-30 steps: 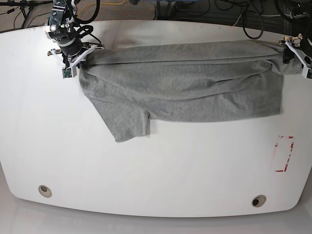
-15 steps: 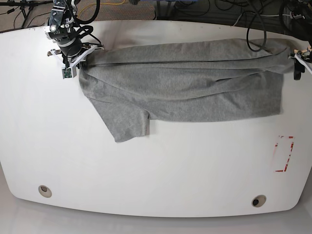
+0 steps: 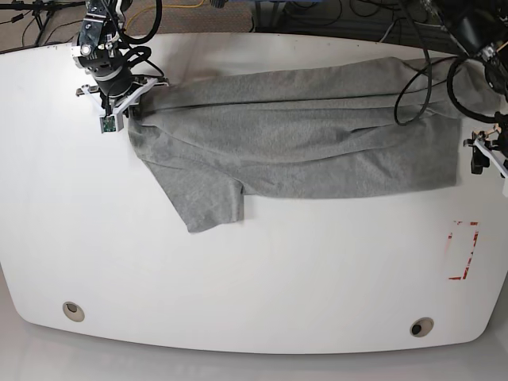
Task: Fold the T-shirt properly
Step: 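Release the left gripper and regrasp the shirt edge lower down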
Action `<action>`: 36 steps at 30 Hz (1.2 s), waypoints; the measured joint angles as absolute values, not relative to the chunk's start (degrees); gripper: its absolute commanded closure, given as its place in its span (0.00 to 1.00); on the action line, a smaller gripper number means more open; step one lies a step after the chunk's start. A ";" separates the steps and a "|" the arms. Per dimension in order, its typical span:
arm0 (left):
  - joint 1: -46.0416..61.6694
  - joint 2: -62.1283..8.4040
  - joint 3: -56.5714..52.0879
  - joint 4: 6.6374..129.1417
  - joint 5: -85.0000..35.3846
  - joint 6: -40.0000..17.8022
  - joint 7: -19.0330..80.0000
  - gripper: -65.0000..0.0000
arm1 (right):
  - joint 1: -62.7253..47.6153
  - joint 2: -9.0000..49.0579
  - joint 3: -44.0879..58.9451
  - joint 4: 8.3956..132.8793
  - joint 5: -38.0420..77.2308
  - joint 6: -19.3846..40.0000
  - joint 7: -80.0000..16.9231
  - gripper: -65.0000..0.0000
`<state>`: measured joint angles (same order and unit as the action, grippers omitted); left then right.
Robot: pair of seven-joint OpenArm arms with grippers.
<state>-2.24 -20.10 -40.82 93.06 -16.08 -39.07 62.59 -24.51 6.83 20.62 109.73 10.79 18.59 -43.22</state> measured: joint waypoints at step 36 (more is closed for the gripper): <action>-14.92 -20.69 -31.33 57.65 -12.29 -39.07 50.26 0.41 | -22.11 5.56 20.64 108.07 10.76 18.46 -43.13 1.00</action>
